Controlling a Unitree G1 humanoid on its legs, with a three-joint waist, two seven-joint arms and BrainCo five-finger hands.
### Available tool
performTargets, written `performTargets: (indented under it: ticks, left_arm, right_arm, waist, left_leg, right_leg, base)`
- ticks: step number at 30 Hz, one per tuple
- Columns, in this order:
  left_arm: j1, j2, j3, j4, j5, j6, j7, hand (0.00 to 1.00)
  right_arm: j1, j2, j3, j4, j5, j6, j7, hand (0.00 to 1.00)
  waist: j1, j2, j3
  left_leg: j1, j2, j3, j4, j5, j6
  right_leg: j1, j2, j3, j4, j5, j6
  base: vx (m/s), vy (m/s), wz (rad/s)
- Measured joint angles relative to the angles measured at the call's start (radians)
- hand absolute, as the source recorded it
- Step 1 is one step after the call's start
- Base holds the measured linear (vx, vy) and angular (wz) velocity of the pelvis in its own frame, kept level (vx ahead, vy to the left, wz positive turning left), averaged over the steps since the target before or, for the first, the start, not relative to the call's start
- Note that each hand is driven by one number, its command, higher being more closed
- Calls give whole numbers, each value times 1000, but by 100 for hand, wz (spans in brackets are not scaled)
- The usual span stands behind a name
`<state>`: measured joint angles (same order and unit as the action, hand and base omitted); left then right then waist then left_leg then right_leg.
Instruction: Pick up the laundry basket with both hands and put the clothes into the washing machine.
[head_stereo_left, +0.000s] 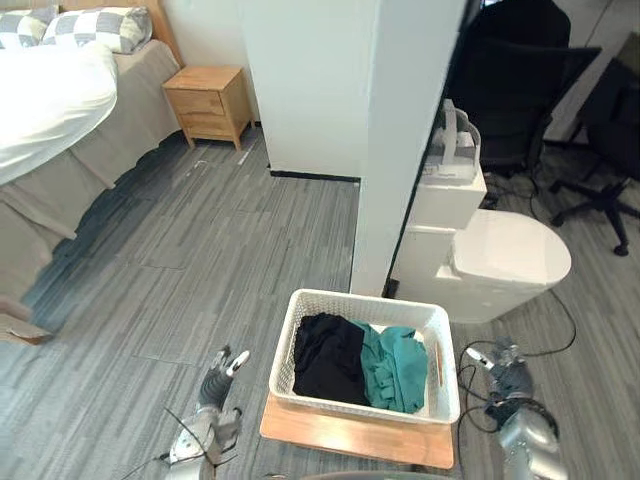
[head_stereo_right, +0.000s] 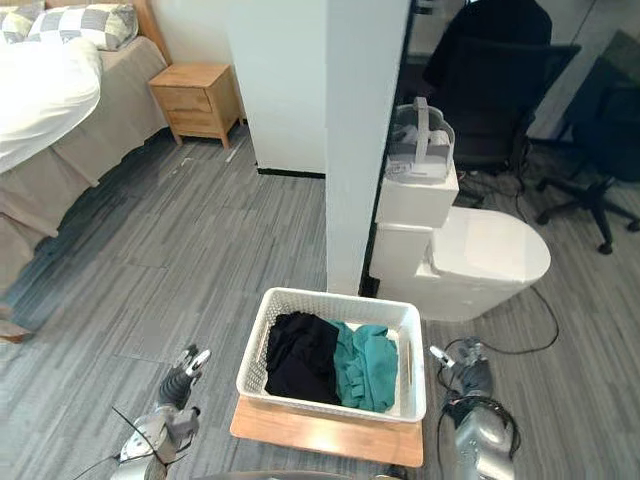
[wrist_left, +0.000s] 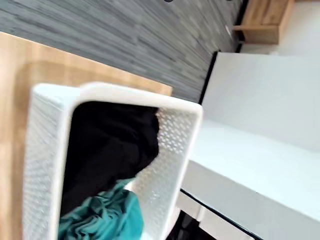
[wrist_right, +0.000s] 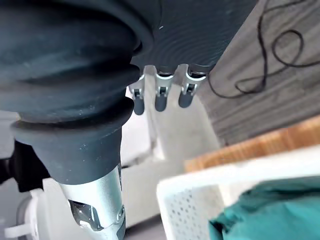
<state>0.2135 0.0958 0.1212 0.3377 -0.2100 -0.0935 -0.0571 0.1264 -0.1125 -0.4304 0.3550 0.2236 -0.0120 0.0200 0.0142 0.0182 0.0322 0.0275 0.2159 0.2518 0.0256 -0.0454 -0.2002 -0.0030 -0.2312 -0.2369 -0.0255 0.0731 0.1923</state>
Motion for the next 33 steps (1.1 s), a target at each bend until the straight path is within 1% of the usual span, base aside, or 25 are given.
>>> performTargets:
  ticks: [1, 2, 4, 5, 6, 7, 9, 10, 11, 12, 14, 16, 18, 19, 22, 23, 26, 30, 33]
  left_arm:
    - [-2, -3, 0, -19, 1, 0, 0, 0]
    - [-8, -7, -1, -63, 7, 1, 8, 0]
    - [-24, -10, 2, -136, 8, 0, 26, 0]
    - [-42, -9, 4, -177, 8, -2, 43, 0]
    - [-70, -7, 7, -201, 8, -4, 56, 0]
    - [-87, -4, 8, -209, 8, -4, 62, 0]
    - [-161, 16, 3, -207, 8, -3, 81, 0]
    - [-181, 22, 1, -201, 9, -2, 84, 0]
    - [-221, 38, -1, -169, 10, 0, 86, 0]
    - [-255, 55, 0, -121, 18, 10, 92, 0]
    - [-306, 68, 0, -46, 30, 22, 103, 0]
    - [-367, 75, 1, 1, 47, 30, 125, 0]
    - [-408, 85, 4, 34, 69, 33, 137, 0]
    - [-438, 96, 4, 63, 79, 38, 154, 0]
    - [-519, 124, 6, 153, 133, 56, 197, 0]
    - [-540, 130, 6, 175, 145, 62, 205, 0]
    - [-590, 156, 7, 222, 147, 70, 232, 0]
    - [-654, 166, 1, 319, 150, 77, 237, 0]
    - [-692, 168, -21, 345, 144, 84, 237, 0]
  right_arm:
    - [0, -2, -7, -3, -4, 2, -2, 0]
    - [10, -1, -24, -36, -17, 19, -12, 0]
    - [30, -2, -33, -125, -37, 26, -22, 0]
    - [27, -3, -39, -189, -42, 28, -24, 0]
    - [20, -4, -42, -241, -51, 28, -25, 0]
    - [10, -7, -42, -259, -58, 28, -25, 0]
    - [-45, -39, -30, -263, -69, 31, -24, 0]
    - [-59, -54, -19, -260, -69, 33, -25, 0]
    - [-86, -85, 8, -256, -69, 39, -23, 0]
    - [-119, -112, 40, -238, -68, 41, -16, 0]
    - [-166, -150, 84, -180, -68, 43, -12, 0]
    - [-225, -190, 123, -117, -68, 55, 4, 0]
    - [-264, -204, 155, -80, -67, 61, 6, 0]
    - [-290, -209, 178, -54, -66, 62, 6, 0]
    - [-331, -210, 211, -11, -65, 64, 5, 0]
    - [-339, -210, 216, 3, -65, 64, 5, 0]
    - [-378, -210, 243, 44, -56, 65, 3, 0]
    - [-416, -210, 284, 99, -54, 65, 0, 0]
    - [-453, -208, 329, 146, -48, 66, 0, 0]
  waist:
    - [-1, 3, 0]
    - [-4, 6, 2]
    - [-1, 0, 6]
    - [-1, -8, 15]
    - [0, -21, 30]
    - [-1, -20, 39]
    - [-1, -55, 84]
    - [-1, -63, 96]
    - [0, -73, 121]
    - [-3, -75, 141]
    - [-4, -68, 156]
    - [0, -58, 196]
    - [0, -54, 221]
    - [1, -53, 240]
    - [1, -55, 294]
    - [2, -55, 302]
    - [3, -55, 339]
    - [3, -55, 368]
    - [3, -55, 398]
  left_leg:
    - [1, 4, 0, -9, 5, -3]
    - [1, 11, 1, -29, 16, -8]
    - [0, 18, 1, -52, 39, -9]
    - [-7, 22, 3, -62, 50, -11]
    - [-20, 26, 3, -62, 57, -12]
    - [-21, 28, 3, -62, 60, -13]
    - [-49, 30, 6, -63, 73, -10]
    - [-53, 29, 9, -64, 79, -9]
    - [-57, 27, 17, -66, 89, -6]
    - [-55, 27, 23, -66, 92, -6]
    - [-53, 27, 28, -65, 92, -6]
    - [-54, 27, 26, -61, 92, -6]
    - [-63, 27, 27, -55, 92, -6]
    - [-73, 27, 24, -47, 92, -6]
    - [-89, 27, 14, -29, 91, -5]
    - [-102, 27, 11, -22, 91, -5]
    - [-126, 29, 4, -5, 91, -5]
    - [-158, 29, -2, 23, 88, 0]
    - [-174, 29, -3, 44, 85, 5]
  right_leg:
    - [-1, 5, 0, -2, 0, 0]
    - [-3, 14, -5, -3, -2, -3]
    - [-16, 25, -7, -5, 0, -8]
    - [-29, 31, -6, -5, 6, -16]
    - [-42, 35, -4, -5, 13, -21]
    - [-46, 37, -2, -4, 15, -22]
    - [-83, 41, 10, -2, 24, -29]
    - [-94, 41, 18, -1, 33, -30]
    - [-109, 41, 32, -1, 42, -31]
    - [-111, 41, 40, 0, 45, -31]
    - [-113, 42, 46, 1, 46, -31]
    - [-114, 42, 47, 7, 46, -31]
    - [-128, 41, 51, 16, 47, -32]
    - [-138, 40, 52, 26, 47, -32]
    - [-148, 36, 52, 42, 46, -32]
    - [-158, 35, 52, 45, 46, -32]
    - [-178, 33, 53, 60, 46, -32]
    - [-206, 28, 53, 81, 46, -32]
    - [-221, 26, 57, 97, 46, -32]
  base:
    - [-99, -60, 0]
    - [-72, -63, 5]
    - [-56, -52, 2]
    - [-55, -34, -4]
    - [-54, -30, -6]
    - [-71, -28, -7]
    - [-81, -27, -9]
    - [-42, -14, -16]
    - [-21, -5, -19]
    - [-17, -2, -19]
    - [-5, -1, -8]
    - [0, 0, 0]
    - [-34, 0, -2]
    - [-45, 0, 1]
    - [-39, 5, 6]
    - [-55, 6, 7]
    - [-43, 2, 3]
    - [-45, 5, 0]
    - [-62, 4, -2]
